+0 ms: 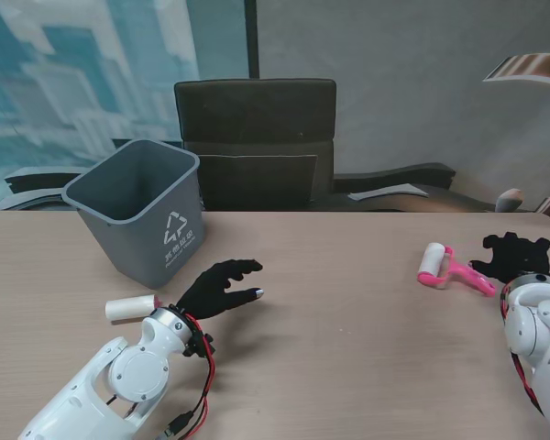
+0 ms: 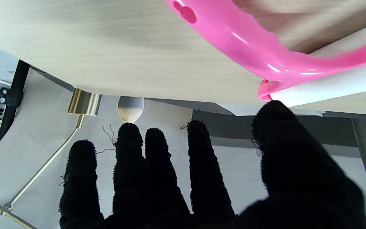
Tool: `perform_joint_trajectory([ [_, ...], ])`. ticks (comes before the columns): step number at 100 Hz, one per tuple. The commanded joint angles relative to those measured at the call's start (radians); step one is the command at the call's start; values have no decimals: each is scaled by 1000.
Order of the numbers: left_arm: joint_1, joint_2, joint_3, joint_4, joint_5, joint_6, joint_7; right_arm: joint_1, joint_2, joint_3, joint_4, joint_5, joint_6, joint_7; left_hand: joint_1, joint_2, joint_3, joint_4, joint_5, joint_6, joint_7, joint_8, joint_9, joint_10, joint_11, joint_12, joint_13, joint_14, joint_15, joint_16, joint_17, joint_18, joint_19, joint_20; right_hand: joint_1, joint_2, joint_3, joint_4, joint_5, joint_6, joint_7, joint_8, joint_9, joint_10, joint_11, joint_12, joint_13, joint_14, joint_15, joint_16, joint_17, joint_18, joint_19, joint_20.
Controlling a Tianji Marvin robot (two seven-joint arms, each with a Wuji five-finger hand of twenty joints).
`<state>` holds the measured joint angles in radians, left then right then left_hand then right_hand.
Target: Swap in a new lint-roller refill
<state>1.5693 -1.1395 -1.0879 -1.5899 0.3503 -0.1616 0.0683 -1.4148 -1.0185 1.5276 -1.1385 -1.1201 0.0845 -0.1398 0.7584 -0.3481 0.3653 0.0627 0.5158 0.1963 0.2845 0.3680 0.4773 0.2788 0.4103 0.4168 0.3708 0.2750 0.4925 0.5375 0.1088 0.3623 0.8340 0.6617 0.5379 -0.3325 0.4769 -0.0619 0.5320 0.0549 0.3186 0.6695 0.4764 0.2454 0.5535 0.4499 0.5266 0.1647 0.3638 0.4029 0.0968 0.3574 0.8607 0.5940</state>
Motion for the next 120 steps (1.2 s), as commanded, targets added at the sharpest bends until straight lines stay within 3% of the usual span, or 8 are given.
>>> perform_joint_trajectory([
  [1,4,-2,-2,-7,-2,3,-17,12,-1,-12,7,0,4,22,6,20,-24,-5,-3,-9,-5,-7,-12,-7,-2,1,-6,0,25,20,-8,-17,15,19,9,23,-20,43,-35,-16,8,5,-17,17,10,1,5,32,24,2,2,7,17,7],
  [70,7,0,-4,-13,-2,5,-24,139,2,-187,194,78,75,13,11,27,-35,-2,-5,-9,-6,-7,-9,-7,-1,1,-2,2,28,21,-7,-16,17,19,90,16,-1,65,-3,-21,29,7,78,20,45,4,129,55,118,33,51,36,93,1],
  [80,7,0,-5,-14,-2,4,-24,153,1,-212,210,91,90,21,11,29,-36,-1,-5,-10,-6,-8,-8,-9,-1,1,-1,2,29,22,-6,-16,18,19,132,3,14,84,3,-26,32,6,117,19,53,4,179,63,142,40,74,55,111,0],
  [88,8,0,-6,-15,0,4,-23,164,0,-234,225,105,103,27,12,30,-38,-1,-5,-8,-7,-8,-9,-8,-1,1,-1,1,29,22,-6,-16,17,19,185,-22,31,138,8,-28,39,5,147,18,62,6,217,68,162,45,109,65,144,-5],
  [98,9,0,-7,-16,0,5,-23,173,-4,-256,236,127,117,28,13,31,-40,0,-6,-8,-8,-8,-9,-5,-2,1,-2,2,29,22,-6,-16,17,19,193,-69,173,224,5,-29,47,-1,191,21,86,12,285,67,209,60,180,71,220,-2],
  [107,9,0,-7,-16,-1,7,-24,185,-9,-281,250,149,127,29,14,33,-42,1,-5,-7,-8,-8,-10,-2,-2,0,-2,2,28,21,-6,-16,18,20,194,-113,369,215,3,-22,52,-7,246,25,116,22,360,57,265,78,251,69,290,0],
  [113,10,0,-7,-17,-1,8,-25,194,-12,-296,259,165,134,31,16,34,-43,1,-5,-7,-9,-9,-9,0,-3,0,-3,2,28,21,-7,-17,18,20,243,-201,519,109,14,-4,62,-14,322,33,136,62,445,39,347,104,338,52,372,7],
  [120,11,0,-8,-18,0,8,-24,192,-17,-300,249,180,148,35,16,36,-44,1,-5,-8,-10,-9,-11,-3,-3,0,-2,3,28,22,-6,-16,18,20,311,-315,664,28,32,13,74,-18,392,38,154,93,519,24,416,119,412,38,437,6],
])
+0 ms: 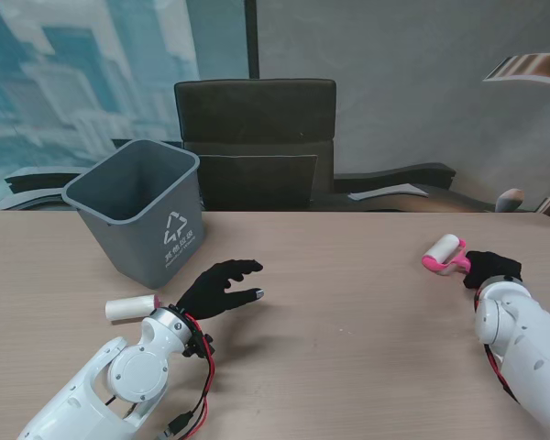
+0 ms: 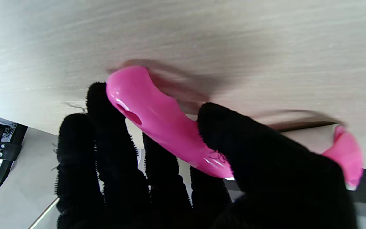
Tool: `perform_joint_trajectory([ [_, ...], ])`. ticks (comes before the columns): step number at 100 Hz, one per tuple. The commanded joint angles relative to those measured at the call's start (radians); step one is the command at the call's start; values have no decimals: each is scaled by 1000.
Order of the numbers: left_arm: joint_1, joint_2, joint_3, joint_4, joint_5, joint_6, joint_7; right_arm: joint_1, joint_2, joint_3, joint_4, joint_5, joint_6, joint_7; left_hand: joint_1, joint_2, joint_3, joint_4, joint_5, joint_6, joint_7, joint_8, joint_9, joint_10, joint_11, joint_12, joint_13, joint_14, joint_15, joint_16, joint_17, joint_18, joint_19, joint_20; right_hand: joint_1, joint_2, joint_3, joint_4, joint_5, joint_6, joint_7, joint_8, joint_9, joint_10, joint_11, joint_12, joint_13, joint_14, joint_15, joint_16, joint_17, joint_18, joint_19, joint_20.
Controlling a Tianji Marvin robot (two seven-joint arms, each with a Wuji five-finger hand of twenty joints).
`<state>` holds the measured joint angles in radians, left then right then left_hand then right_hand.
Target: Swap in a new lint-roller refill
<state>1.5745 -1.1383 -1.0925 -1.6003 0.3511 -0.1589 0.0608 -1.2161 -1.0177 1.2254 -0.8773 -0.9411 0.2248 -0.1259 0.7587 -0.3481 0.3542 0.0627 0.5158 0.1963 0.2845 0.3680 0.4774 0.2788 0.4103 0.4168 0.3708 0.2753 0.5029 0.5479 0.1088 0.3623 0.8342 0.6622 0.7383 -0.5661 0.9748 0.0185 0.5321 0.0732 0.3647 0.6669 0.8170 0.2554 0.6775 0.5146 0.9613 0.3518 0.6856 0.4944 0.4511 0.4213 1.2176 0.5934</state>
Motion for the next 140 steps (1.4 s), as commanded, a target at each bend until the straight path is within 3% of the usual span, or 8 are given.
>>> perform_joint_trajectory([
  [1,6,-1,-3,-8,-1,5,-16,-6,-19,1,-13,3,9,21,16,36,-33,1,-6,-7,-10,-9,-11,-4,-3,0,-3,3,18,11,-6,-16,18,19,123,-104,193,-71,38,-1,31,-16,68,28,37,35,103,-168,113,29,76,-31,95,7],
  [10,7,-1,-5,-10,1,3,-14,-3,-24,-10,-18,16,22,23,17,35,-35,2,-5,-7,-10,-9,-11,-2,-3,0,-3,3,18,11,-6,-17,19,20,207,-243,355,-163,77,21,54,-20,152,22,87,67,178,-185,206,16,154,-56,160,-7],
  [19,9,-1,-7,-11,3,3,-13,0,-28,-21,-24,25,36,25,17,38,-38,2,-4,-6,-10,-9,-11,-6,-2,1,-4,2,18,11,-7,-17,19,20,287,-375,493,-262,131,42,83,-24,221,11,173,99,227,-212,301,14,190,16,274,-341],
  [39,12,-1,-10,-14,6,2,-11,-13,-31,-22,-63,27,29,39,19,38,-40,4,-6,-7,-11,-9,-12,-5,-3,0,-4,3,18,11,-7,-17,19,20,381,-491,591,-375,295,36,182,16,284,-23,345,266,220,-248,526,123,181,132,339,-406],
  [63,14,-1,-11,-15,8,1,-10,-56,-31,8,-138,-14,-51,8,21,40,-43,5,-5,-7,-10,-8,-12,0,-3,0,-4,3,19,12,-7,-17,20,20,443,-577,595,-328,765,-231,645,236,394,-4,442,407,259,-267,720,153,231,212,401,-434],
  [82,14,-1,-13,-15,9,1,-10,-96,-39,46,-211,-20,-116,-32,21,42,-46,6,-4,-5,-10,-9,-11,-3,-2,0,-3,3,20,12,-8,-18,20,20,450,-621,595,-288,787,-274,791,302,422,13,446,432,294,-286,750,164,276,218,429,-453],
  [94,15,-1,-13,-15,9,0,-9,-134,-49,82,-275,-16,-163,-79,21,44,-47,6,-5,-6,-11,-9,-12,-2,-3,0,-4,4,19,11,-9,-17,19,19,446,-654,595,-231,789,-285,827,313,442,-31,459,452,318,-299,771,173,309,207,441,-448],
  [140,28,-3,-11,-41,-36,14,-19,-290,-94,138,-591,49,-467,-236,-5,81,-89,-14,5,24,-22,-15,-6,5,-7,-2,-5,12,15,10,-11,-10,15,18,418,-670,595,-107,782,-308,801,302,450,-43,438,471,336,-328,765,179,334,150,434,-410],
])
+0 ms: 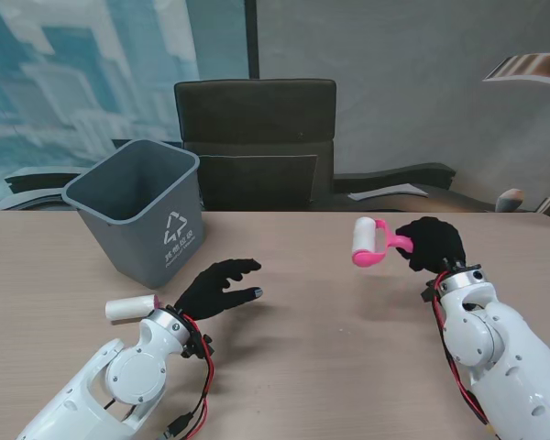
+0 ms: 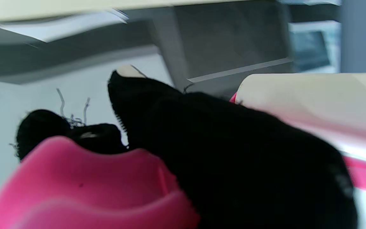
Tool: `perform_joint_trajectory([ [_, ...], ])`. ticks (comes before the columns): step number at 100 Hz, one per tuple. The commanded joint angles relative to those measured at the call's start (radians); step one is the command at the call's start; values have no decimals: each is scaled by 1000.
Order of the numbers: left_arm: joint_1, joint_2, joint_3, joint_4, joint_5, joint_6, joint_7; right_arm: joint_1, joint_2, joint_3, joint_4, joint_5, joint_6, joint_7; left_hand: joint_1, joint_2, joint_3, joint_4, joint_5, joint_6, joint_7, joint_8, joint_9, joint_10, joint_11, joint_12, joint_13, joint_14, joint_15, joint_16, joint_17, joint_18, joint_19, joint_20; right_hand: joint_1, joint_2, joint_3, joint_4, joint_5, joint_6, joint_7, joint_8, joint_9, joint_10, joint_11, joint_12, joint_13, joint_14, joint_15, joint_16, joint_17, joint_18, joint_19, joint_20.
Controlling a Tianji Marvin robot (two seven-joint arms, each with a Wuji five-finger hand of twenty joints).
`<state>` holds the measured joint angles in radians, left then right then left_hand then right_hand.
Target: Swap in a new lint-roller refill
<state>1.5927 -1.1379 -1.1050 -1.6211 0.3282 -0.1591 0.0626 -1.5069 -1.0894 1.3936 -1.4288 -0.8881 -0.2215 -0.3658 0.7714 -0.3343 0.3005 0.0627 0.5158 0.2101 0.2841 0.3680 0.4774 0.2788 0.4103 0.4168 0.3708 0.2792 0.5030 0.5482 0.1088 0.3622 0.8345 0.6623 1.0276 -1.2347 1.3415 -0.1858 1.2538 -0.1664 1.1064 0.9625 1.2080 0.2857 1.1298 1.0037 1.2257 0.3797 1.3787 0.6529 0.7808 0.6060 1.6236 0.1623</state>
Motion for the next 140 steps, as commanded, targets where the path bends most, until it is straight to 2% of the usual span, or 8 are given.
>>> perform_joint_trajectory([
  [1,10,-4,1,-22,-16,16,-22,1,-23,-35,-43,-2,-29,-1,-20,69,-38,-16,6,11,-22,-16,-6,8,-7,-2,-5,9,15,9,-11,-10,14,18,128,-1,228,99,60,-70,59,6,59,-76,-15,-18,70,-359,69,19,6,-37,29,22],
  [14,30,-6,-4,-56,-64,41,-34,13,-36,-107,-75,13,-126,-59,-34,110,-140,-61,23,43,-53,-32,-1,18,-13,-5,-4,17,13,9,-14,-3,9,23,118,5,228,129,58,-82,51,5,59,-87,-19,-18,73,-376,62,24,9,-63,22,34],
  [18,37,-7,-7,-68,-80,48,-37,24,-39,-134,-76,10,-153,-79,-52,119,-159,-65,24,54,-56,-33,0,26,-13,-5,-9,41,12,10,-15,-1,8,24,116,9,228,132,58,-83,49,5,57,-91,-19,-18,73,-378,59,24,9,-66,21,36],
  [43,87,-14,-26,-141,-200,86,-49,119,-46,-285,-17,-63,-231,-212,-112,203,-291,-74,54,125,-91,-48,24,62,-18,-10,2,66,24,19,-11,4,17,43,106,32,228,140,53,-94,21,1,44,-108,-24,-21,67,-396,39,28,2,-95,7,49],
  [62,118,-17,-48,-176,-271,101,-58,177,-45,-347,44,-66,-242,-209,-125,202,-307,-74,64,135,-104,-54,30,68,-20,-13,5,72,30,21,-10,4,25,52,105,37,228,132,53,-92,13,3,41,-108,-24,-24,64,-396,34,32,-2,-98,1,53],
  [93,129,-25,-40,-222,-429,203,-93,246,-56,-427,129,-59,-264,-248,-132,185,-309,-73,71,144,-113,-56,38,74,-15,-12,12,80,39,25,-6,2,35,61,99,55,228,131,51,-95,-1,7,28,-113,-17,-33,52,-398,35,34,-16,-113,-1,63],
  [126,114,-34,-22,-237,-441,274,-75,281,-72,-510,172,-53,-312,-297,-101,162,-294,-65,116,140,-80,-35,90,84,13,-2,53,100,80,39,14,8,73,73,99,67,228,112,51,-97,-6,14,19,-115,-8,-44,42,-399,38,34,-25,-117,-2,69],
  [140,113,-39,-20,-245,-430,297,-57,273,-75,-521,166,-52,-322,-304,-38,142,-253,-35,123,121,-34,-7,129,75,42,8,86,102,110,45,29,10,101,71,100,68,228,109,50,-98,-7,16,19,-116,-6,-46,41,-399,38,34,-28,-117,-4,69],
])
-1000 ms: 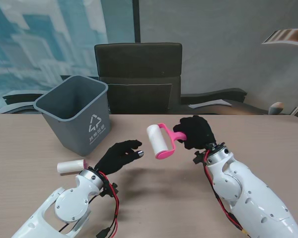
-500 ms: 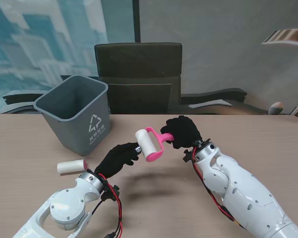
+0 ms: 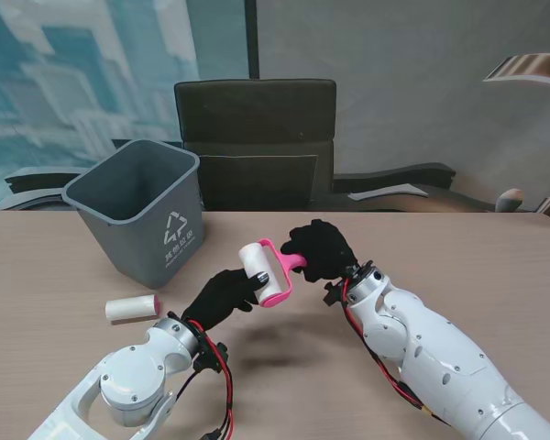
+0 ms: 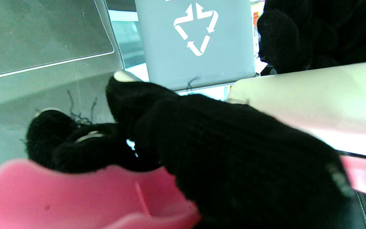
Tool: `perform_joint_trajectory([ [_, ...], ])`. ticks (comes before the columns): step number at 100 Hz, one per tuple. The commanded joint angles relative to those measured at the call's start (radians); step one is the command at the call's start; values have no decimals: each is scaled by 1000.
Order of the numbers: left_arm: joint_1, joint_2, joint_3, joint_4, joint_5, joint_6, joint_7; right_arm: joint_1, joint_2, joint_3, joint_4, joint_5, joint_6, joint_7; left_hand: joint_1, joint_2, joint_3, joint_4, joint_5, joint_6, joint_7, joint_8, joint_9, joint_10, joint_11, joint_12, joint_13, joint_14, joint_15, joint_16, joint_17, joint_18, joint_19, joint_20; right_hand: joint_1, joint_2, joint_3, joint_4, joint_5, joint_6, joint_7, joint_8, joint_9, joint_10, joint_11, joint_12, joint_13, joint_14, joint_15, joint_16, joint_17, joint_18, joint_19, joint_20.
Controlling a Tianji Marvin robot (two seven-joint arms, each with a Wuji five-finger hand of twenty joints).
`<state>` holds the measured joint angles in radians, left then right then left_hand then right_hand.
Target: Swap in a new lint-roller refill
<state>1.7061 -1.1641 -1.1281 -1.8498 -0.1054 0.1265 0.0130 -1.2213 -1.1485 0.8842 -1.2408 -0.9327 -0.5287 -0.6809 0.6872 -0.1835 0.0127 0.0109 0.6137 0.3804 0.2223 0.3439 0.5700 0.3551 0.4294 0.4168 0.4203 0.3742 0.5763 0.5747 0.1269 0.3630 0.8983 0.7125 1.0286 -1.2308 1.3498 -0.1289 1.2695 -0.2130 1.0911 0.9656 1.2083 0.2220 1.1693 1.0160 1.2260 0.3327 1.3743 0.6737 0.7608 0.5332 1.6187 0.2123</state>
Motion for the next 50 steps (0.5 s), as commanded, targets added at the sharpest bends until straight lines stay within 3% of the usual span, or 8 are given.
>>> perform_joint_trajectory([
  [1,0,-13,4,-18,4,14,-6,-13,-16,-12,-23,-7,-15,11,47,-10,40,25,22,-50,39,23,39,-3,27,9,38,7,41,19,12,9,43,19,99,64,220,52,35,-51,8,13,18,-52,-46,-59,40,-352,42,13,-9,-44,1,19],
  [16,6,-23,4,-30,10,32,35,-24,-14,-14,-34,-17,-21,4,110,-49,164,87,29,-81,155,63,102,-27,80,20,102,0,102,26,50,7,113,5,99,65,220,49,35,-50,7,14,17,-52,-45,-60,40,-352,42,13,-10,-44,1,19],
  [21,8,-26,4,-35,11,36,51,-26,-13,-13,-38,-20,-22,4,118,-76,272,96,27,-96,227,80,132,-39,106,24,131,-3,131,27,71,2,150,-7,99,65,220,48,35,-50,6,14,17,-52,-45,-61,40,-352,42,13,-11,-44,0,19],
  [25,9,-29,5,-37,14,36,63,-28,-13,-13,-39,-21,-22,5,127,-92,344,106,26,-110,283,96,161,-52,128,28,171,-32,157,28,93,-1,181,-9,99,65,220,48,35,-49,5,14,18,-52,-46,-62,39,-352,42,13,-12,-44,0,19],
  [29,12,-33,5,-39,16,34,79,-29,-12,-13,-41,-21,-23,7,163,-166,460,58,27,-131,357,101,195,-65,155,30,208,-41,188,24,119,-6,219,-19,99,65,220,49,35,-49,4,14,18,-53,-46,-63,39,-351,42,13,-12,-43,0,19],
  [35,15,-37,6,-43,22,29,101,-32,-11,-11,-46,-19,-25,17,266,-245,527,6,29,-161,488,61,263,-81,184,57,270,-55,235,21,165,-12,278,-28,97,68,220,48,32,-48,-2,12,14,-53,-49,-66,36,-351,38,11,-12,-44,0,19],
  [43,21,-43,5,-48,27,18,130,-41,-5,-2,-58,-18,-27,46,372,-270,582,-19,69,-199,631,21,419,-112,143,148,368,-77,308,19,230,-16,347,-42,83,109,220,31,0,-43,-46,-5,-6,-59,-70,-85,21,-350,3,-5,-25,-56,-8,14],
  [50,26,-44,3,-48,29,-5,137,-49,2,11,-71,-18,-39,86,405,-264,577,-28,79,-212,663,16,443,-113,157,174,390,-77,342,26,248,-23,371,-47,43,196,220,15,-57,-31,-125,-44,-49,-69,-116,-129,-11,-344,-80,-30,-44,-95,-24,13],
])
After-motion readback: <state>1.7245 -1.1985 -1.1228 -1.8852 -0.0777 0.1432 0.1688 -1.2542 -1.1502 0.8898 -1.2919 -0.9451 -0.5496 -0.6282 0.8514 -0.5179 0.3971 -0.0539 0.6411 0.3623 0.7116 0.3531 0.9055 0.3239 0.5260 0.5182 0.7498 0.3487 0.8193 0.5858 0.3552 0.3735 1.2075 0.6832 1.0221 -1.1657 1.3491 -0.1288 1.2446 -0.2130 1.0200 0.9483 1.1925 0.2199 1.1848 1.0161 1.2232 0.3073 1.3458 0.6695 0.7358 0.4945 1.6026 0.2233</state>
